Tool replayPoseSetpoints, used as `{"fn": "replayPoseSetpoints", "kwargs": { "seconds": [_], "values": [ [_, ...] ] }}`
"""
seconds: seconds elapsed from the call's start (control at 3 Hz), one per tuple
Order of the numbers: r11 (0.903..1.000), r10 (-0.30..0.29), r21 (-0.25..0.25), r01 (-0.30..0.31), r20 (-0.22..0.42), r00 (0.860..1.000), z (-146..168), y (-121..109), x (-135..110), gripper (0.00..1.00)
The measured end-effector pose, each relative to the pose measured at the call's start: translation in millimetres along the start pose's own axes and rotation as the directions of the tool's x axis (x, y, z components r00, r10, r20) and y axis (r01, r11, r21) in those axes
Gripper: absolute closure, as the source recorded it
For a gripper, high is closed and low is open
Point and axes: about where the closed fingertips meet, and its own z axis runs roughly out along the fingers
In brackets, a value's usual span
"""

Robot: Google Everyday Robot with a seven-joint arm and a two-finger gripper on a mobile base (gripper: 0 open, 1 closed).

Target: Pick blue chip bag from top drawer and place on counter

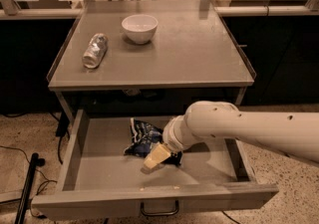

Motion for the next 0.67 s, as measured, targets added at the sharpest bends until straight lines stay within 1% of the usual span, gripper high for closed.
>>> {"fn": "replayPoseSetpoints", "kwargs": {
  "seconds": [0.33,0.67],
  "values": [
    [0.9995,-0.012,-0.029,0.012,-0.008,1.000,15.4,4.2,6.5,0.00],
    [0.9995,-0.012,-0.031,0.012,-0.009,1.000,16.5,4.6,7.1,0.16]
  ]
}}
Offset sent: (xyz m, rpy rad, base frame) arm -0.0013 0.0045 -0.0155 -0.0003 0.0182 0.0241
